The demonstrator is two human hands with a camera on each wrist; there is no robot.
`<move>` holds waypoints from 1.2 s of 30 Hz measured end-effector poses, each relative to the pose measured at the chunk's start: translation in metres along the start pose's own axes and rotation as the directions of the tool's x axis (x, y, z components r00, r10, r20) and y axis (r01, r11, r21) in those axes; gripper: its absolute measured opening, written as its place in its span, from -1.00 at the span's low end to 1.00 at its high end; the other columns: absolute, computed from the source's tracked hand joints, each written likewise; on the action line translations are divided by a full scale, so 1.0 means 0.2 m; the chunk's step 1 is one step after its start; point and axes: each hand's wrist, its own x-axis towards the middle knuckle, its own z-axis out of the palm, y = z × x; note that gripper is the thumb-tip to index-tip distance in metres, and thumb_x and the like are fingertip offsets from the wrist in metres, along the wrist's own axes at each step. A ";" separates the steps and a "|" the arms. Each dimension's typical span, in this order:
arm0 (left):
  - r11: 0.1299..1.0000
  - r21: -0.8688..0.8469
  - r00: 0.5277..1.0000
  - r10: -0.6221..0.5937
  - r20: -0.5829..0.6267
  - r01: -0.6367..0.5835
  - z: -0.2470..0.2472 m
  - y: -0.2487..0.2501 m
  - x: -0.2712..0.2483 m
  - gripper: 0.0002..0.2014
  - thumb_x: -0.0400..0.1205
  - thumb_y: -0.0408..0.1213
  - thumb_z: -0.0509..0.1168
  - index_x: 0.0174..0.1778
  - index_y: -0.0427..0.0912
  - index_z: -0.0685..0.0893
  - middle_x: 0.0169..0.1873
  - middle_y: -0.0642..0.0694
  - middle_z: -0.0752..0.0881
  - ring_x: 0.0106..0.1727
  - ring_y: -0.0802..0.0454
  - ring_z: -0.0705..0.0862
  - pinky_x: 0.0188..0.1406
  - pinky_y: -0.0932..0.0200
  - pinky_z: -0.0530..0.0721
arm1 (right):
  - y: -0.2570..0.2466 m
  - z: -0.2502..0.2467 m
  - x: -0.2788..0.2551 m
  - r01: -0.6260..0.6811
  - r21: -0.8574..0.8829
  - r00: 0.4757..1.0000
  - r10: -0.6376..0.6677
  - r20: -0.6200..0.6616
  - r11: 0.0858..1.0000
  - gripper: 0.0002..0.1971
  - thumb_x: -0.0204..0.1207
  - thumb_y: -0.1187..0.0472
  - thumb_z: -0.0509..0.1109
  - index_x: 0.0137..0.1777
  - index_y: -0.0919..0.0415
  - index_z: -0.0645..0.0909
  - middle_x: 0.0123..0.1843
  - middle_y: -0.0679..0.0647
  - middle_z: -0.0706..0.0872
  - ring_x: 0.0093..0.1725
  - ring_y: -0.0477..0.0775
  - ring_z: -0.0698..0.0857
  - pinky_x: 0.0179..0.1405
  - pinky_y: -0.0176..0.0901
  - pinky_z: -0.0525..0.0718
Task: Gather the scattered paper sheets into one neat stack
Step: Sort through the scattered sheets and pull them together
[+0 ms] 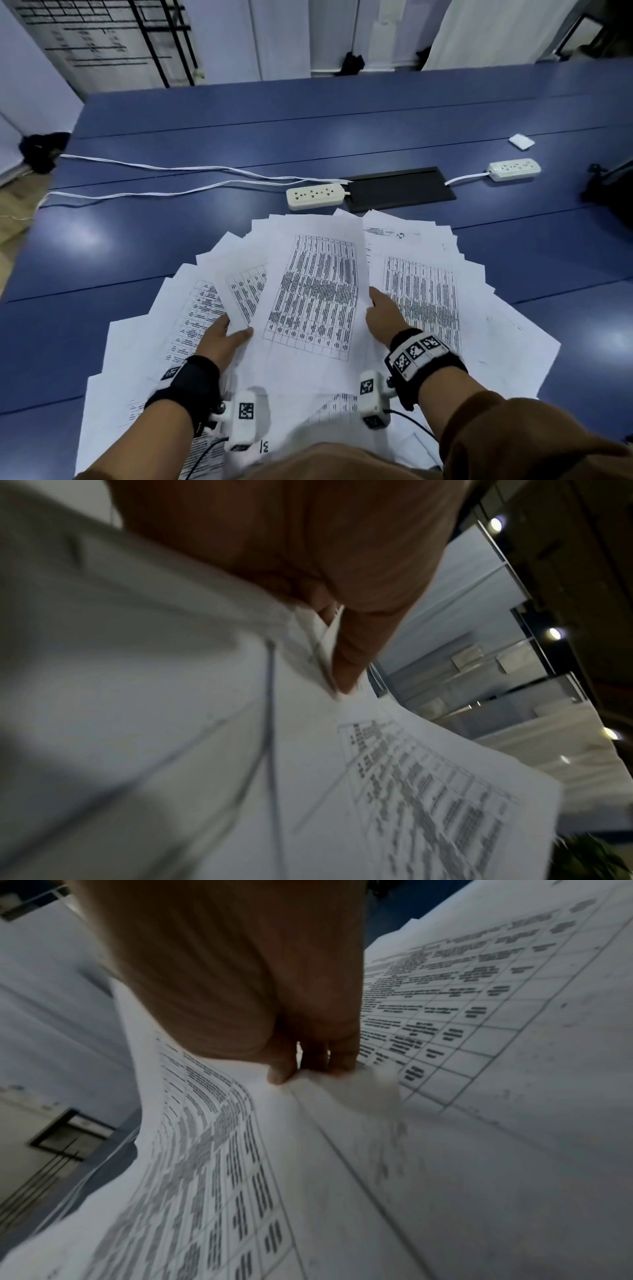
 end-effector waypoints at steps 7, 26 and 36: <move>0.995 0.094 1.000 -0.016 0.014 0.015 0.10 0.05 -0.06 -0.66 0.46 -0.49 0.51 0.12 -0.32 0.61 -0.11 -0.19 0.76 -0.09 -0.07 0.73 -0.27 0.26 0.56 | -0.01 0.11 -0.05 0.054 -0.105 0.991 -0.040 0.125 0.993 -0.47 0.68 0.24 0.20 0.65 0.13 0.25 0.54 0.24 0.43 0.47 0.24 0.47 0.53 0.08 0.39; 0.979 0.041 0.965 -0.189 -0.179 0.199 -0.15 -0.10 -0.06 -0.60 0.49 -0.46 0.48 0.21 -0.52 0.58 -0.10 -0.32 0.70 -0.20 -0.16 0.62 -0.23 0.14 0.50 | 0.47 -0.47 -0.15 -0.588 0.107 0.681 0.562 -0.470 0.802 0.16 -0.08 -0.18 0.78 0.39 0.41 0.29 0.34 0.42 0.52 0.34 0.45 0.53 0.26 0.28 0.59; 0.984 0.048 0.967 -0.160 -0.199 0.173 -0.08 -0.08 -0.10 -0.67 0.51 -0.48 0.45 0.13 -0.42 0.52 0.00 -0.28 0.65 -0.04 -0.19 0.58 0.00 0.01 0.49 | 0.45 -0.40 -0.18 -0.141 0.095 0.814 0.170 -0.556 0.985 -0.84 0.61 0.32 0.36 0.09 0.40 0.67 0.09 0.35 0.75 0.14 0.35 0.66 0.00 -0.09 0.48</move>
